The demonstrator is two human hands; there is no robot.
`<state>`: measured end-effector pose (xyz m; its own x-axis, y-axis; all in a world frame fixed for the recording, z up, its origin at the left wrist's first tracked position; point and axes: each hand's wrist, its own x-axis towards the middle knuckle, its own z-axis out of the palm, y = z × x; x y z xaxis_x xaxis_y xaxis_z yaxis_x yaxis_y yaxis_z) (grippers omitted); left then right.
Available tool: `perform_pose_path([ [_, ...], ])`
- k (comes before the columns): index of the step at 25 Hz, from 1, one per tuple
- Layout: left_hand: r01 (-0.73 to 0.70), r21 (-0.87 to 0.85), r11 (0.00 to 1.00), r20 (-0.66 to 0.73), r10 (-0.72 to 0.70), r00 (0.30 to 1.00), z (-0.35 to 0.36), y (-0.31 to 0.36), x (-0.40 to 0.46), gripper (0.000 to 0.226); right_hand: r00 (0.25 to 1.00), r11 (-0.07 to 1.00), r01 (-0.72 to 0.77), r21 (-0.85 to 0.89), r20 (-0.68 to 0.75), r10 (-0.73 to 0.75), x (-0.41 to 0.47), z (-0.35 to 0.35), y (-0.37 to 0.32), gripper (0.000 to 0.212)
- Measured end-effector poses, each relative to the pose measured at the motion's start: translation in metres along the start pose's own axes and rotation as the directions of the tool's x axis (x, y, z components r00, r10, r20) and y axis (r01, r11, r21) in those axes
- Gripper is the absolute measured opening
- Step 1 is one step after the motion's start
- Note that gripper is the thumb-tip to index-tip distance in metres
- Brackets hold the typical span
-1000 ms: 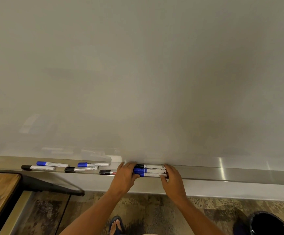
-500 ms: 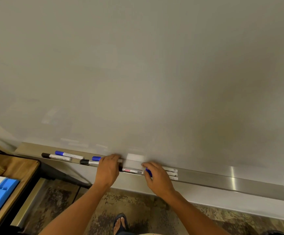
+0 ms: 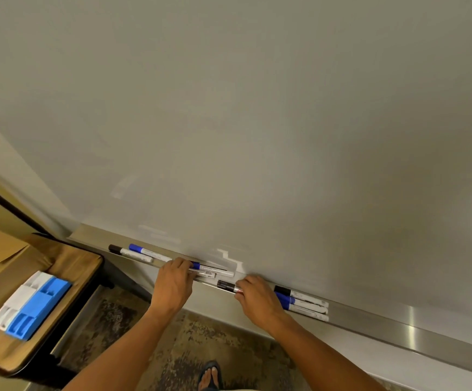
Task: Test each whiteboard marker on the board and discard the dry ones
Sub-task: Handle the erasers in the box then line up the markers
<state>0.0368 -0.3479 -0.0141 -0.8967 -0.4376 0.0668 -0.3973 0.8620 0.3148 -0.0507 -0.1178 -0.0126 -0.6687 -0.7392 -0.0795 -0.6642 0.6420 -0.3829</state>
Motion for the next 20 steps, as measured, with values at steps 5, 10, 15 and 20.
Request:
perform_pose_path([
  [5, -0.026, -0.002, 1.000, -0.002, 0.026, 1.000, 0.003, -0.025, 0.004, 0.018, 0.996, 0.999, -0.026, -0.018, 0.079, 0.028, 0.012, 0.003, -0.008, 0.031],
  [10, -0.113, -0.037, 0.993, -0.007, 0.113, 0.994, 0.008, -0.036, 0.010, 0.019, 0.999, 1.000, 0.000, 0.013, 0.032, -0.001, 0.025, -0.001, -0.026, 0.038],
  [15, -0.200, -0.044, 0.979, 0.026, 0.201, 0.979, 0.012, -0.043, 0.012, 0.015, 0.999, 1.000, -0.001, 0.018, -0.046, 0.002, 0.052, 0.001, -0.053, 0.036],
  [20, -0.236, -0.065, 0.970, 0.048, 0.240, 0.970, 0.015, -0.051, 0.017, 0.014, 0.997, 0.995, -0.082, -0.055, 0.010, 0.082, 0.067, 0.018, -0.060, 0.044],
])
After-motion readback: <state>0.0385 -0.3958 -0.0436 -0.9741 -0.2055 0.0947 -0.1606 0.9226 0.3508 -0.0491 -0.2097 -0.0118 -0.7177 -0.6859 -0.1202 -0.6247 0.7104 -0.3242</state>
